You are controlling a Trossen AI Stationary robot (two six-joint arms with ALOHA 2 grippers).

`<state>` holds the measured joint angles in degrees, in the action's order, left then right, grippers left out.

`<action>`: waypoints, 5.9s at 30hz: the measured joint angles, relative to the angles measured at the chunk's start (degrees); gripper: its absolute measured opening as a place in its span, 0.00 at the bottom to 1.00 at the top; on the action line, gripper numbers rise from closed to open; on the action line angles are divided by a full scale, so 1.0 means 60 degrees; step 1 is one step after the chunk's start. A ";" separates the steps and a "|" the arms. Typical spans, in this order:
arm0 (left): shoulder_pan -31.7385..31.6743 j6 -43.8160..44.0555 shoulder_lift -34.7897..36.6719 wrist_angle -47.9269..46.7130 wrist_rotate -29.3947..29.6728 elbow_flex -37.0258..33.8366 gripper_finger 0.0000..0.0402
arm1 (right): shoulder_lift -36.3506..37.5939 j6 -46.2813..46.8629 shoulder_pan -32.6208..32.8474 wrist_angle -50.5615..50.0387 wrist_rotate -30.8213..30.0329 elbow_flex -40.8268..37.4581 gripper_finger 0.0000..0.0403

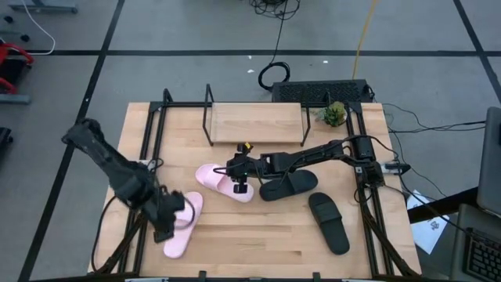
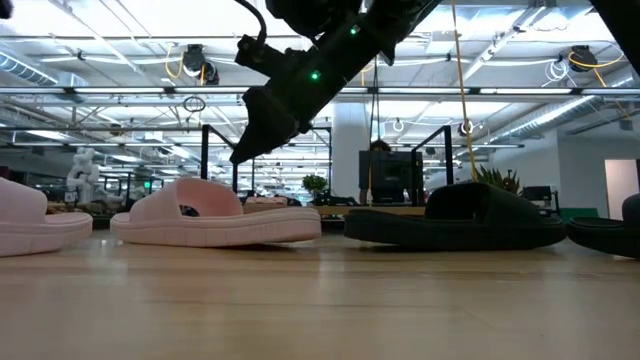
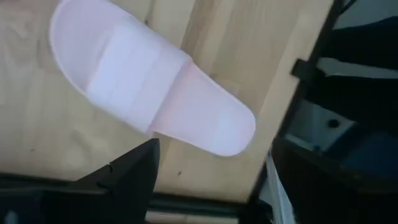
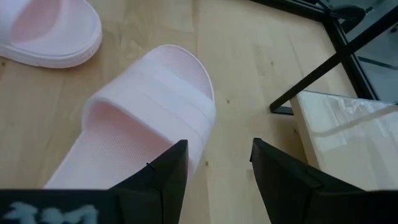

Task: Pick and place slides into the shelf
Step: Put the left pink slipper on the shelf

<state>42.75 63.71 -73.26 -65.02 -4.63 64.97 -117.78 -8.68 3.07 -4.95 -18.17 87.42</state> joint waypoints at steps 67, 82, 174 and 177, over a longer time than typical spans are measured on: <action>0.0842 0.0373 -0.3667 0.0855 0.3608 -0.1508 0.77 | 0.2062 -0.0665 -0.0019 0.0076 -0.0492 -0.1260 0.42; 0.0745 0.0910 -0.3667 0.0825 0.2682 -0.1563 0.08 | 0.2062 -0.0663 -0.0135 0.0093 -0.0463 -0.1260 0.42; -1.1581 -1.3568 -0.6414 0.2971 0.7935 0.3577 0.00 | 0.6521 -0.5987 -0.0733 0.3202 -0.8211 -0.1260 0.42; -1.1657 -1.3581 -0.6414 0.3191 0.7761 0.3365 0.00 | 0.6521 -0.5987 -0.0733 0.3199 -0.8211 -0.1260 0.42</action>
<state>-27.19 -17.78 -111.74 -45.87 41.93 85.16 -78.65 -44.60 -1.32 14.25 -67.44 79.85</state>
